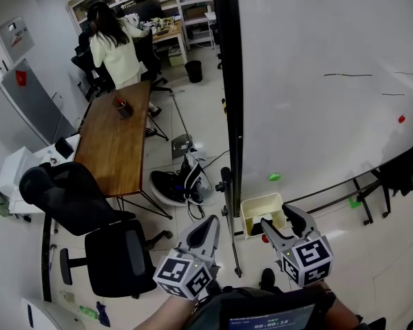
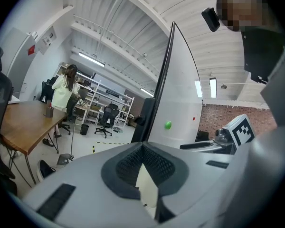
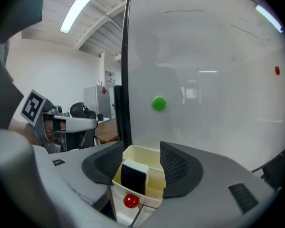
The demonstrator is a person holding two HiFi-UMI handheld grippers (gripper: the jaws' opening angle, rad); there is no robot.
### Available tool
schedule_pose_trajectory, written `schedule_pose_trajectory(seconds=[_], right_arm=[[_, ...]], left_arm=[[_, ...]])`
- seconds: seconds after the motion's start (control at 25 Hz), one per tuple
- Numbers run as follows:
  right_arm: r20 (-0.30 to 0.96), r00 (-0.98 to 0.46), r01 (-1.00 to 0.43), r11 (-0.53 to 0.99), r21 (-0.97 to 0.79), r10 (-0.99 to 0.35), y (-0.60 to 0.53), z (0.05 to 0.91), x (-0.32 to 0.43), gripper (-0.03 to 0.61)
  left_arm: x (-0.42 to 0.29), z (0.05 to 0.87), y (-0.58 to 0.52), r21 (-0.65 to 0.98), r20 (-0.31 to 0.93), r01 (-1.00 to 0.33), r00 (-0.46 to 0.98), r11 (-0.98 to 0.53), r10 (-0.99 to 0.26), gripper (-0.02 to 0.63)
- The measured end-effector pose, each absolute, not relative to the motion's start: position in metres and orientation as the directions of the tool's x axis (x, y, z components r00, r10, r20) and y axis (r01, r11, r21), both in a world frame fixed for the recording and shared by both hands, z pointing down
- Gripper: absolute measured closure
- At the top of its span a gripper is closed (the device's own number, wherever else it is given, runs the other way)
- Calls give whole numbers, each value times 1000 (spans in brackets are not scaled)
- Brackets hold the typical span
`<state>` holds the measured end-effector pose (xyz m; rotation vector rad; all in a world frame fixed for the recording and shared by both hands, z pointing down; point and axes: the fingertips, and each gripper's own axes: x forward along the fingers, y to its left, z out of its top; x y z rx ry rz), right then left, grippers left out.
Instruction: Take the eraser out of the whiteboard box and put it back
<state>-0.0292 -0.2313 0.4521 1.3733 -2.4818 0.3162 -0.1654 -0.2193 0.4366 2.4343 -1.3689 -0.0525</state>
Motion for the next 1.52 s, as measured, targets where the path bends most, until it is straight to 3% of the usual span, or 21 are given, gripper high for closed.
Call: schedule_pose_trajectory(seconds=[0.4, 0.64, 0.8, 1.12, 1.52], right_arm=[[104, -558, -829, 551, -91, -823, -239, 340, -10, 305], [53, -552, -833, 547, -85, -832, -240, 321, 2, 365], [31, -553, -832, 549, -85, -833, -237, 314, 8, 547], [12, -576, -815, 574, -78, -817, -225, 305, 33, 552], [-12, -630, -772, 628, -97, -777, -202, 291, 116, 554]], left_arm=[[-187, 368, -224, 255, 24, -848, 486, -465, -873, 591], [-188, 351, -225, 235, -5, -854, 476, -464, -879, 591], [-185, 344, -223, 226, -14, -857, 472, -462, -882, 589], [-159, 339, -211, 212, -14, -866, 461, -453, -887, 589], [-76, 329, -180, 189, 22, -896, 414, -403, -910, 590]])
